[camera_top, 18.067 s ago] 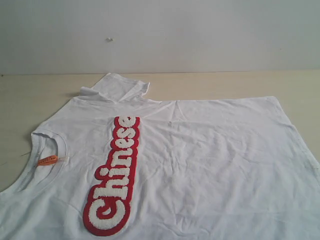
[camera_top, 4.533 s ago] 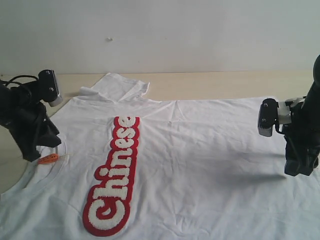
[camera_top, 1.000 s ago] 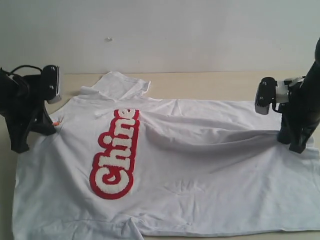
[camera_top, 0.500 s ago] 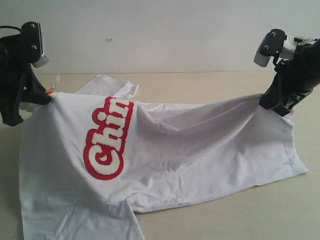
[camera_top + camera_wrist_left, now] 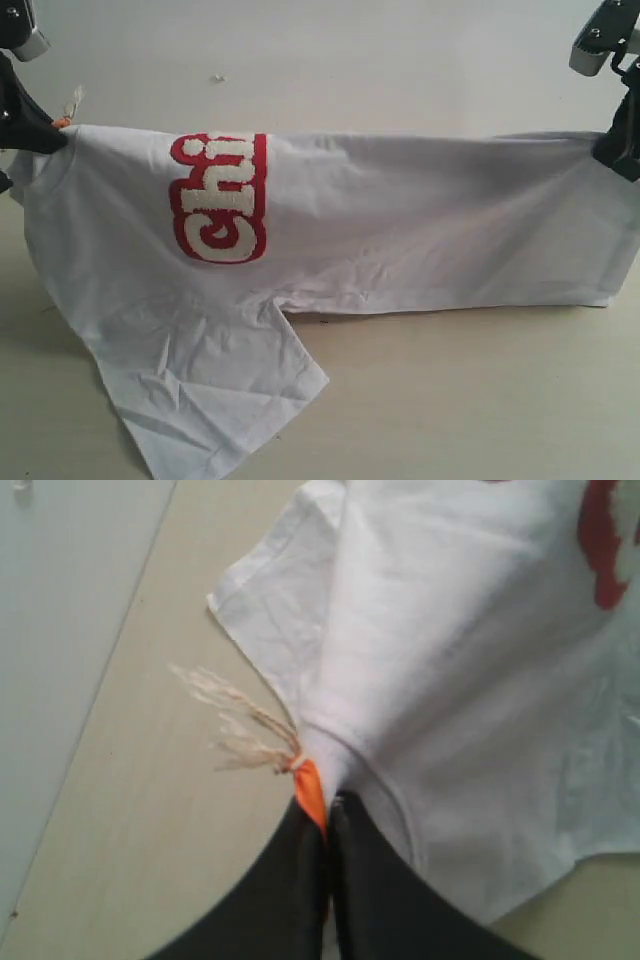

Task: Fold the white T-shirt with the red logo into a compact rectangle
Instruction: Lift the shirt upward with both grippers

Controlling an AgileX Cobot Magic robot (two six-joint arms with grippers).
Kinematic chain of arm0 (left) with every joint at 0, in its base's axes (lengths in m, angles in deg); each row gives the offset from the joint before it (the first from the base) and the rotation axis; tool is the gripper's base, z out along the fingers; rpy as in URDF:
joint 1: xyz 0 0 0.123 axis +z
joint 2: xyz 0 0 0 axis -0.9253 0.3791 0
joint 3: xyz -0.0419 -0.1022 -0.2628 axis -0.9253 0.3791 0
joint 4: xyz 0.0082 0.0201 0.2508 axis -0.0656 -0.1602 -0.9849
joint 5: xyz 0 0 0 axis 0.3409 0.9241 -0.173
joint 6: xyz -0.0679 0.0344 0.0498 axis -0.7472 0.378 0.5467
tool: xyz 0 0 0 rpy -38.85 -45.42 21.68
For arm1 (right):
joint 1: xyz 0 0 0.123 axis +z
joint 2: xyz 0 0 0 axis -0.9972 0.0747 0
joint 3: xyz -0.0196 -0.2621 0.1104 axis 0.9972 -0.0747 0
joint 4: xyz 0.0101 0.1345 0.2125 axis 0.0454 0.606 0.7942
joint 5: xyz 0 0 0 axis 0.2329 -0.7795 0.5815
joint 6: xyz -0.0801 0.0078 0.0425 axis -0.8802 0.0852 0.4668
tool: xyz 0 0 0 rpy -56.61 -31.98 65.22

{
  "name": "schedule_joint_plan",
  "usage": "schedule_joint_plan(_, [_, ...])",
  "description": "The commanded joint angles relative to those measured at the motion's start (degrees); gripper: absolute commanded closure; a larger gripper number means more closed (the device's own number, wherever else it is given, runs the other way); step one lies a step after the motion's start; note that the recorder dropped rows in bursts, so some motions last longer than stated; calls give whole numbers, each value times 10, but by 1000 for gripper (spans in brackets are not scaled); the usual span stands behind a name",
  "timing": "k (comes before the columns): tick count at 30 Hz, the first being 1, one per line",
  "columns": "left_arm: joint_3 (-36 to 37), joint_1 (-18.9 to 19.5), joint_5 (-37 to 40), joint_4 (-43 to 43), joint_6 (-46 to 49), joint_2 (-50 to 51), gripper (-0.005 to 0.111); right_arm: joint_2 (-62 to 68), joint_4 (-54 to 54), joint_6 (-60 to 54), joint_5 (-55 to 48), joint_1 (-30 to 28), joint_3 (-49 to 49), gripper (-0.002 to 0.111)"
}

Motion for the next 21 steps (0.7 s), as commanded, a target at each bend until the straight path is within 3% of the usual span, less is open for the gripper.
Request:
schedule_joint_plan(1, [-19, 8, -1, -6, -6, -9, 107, -20, 5, 6, -3, -22, 19, 108])
schedule_joint_plan(21, [-177, 7, 136, -9, -90, -40, 107, -57, 38, 12, -186, -22, 155, 108])
